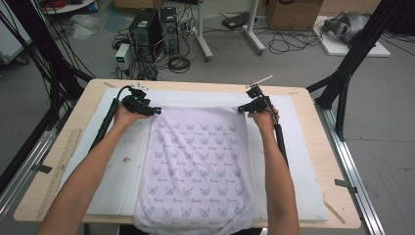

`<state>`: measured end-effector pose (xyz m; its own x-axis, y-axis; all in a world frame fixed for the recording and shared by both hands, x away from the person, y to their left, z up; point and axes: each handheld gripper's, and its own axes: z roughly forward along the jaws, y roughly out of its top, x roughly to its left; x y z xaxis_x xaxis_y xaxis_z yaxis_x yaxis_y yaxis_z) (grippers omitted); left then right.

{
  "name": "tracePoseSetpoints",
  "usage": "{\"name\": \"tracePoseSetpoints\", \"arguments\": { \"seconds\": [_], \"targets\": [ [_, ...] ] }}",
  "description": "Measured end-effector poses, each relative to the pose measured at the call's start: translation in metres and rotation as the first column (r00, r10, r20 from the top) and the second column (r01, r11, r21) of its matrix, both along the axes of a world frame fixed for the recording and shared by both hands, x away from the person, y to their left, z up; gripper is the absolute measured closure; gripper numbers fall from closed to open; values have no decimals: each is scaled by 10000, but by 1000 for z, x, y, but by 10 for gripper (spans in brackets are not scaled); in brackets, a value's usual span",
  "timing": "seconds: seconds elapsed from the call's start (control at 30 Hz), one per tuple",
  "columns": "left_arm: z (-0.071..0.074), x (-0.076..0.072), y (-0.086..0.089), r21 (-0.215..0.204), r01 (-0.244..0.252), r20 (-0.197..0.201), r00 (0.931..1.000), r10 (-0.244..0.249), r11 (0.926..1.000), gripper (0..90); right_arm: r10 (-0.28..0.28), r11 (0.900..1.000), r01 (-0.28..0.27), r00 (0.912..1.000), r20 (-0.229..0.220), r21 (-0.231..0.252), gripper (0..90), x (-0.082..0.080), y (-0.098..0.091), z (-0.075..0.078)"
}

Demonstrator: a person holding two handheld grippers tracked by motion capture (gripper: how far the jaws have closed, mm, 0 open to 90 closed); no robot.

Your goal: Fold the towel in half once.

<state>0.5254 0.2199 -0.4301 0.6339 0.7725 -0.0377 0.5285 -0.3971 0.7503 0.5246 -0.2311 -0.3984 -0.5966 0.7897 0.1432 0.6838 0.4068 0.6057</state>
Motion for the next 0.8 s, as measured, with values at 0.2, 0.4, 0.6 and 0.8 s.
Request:
{"name": "tracePoseSetpoints", "arguments": {
  "seconds": [0.2,0.4,0.6,0.8],
  "targets": [
    [-5,1,-8,415,-53,-288,9996,65,9991,389,58,10000,-58,10000,-8,11,849,0,1,1],
    [-8,2,-9,421,-226,-399,9989,243,9989,506,35,10000,-35,10000,-40,-7,849,-1,1,1],
    [-8,0,-14,529,21,-267,9996,-7,9986,696,38,10000,-38,10000,-36,8,849,-1,1,1],
    [-6,-3,-18,699,219,-139,9997,-210,9973,863,98,10000,-98,9999,43,10,851,-1,1,2]
  ]
}}
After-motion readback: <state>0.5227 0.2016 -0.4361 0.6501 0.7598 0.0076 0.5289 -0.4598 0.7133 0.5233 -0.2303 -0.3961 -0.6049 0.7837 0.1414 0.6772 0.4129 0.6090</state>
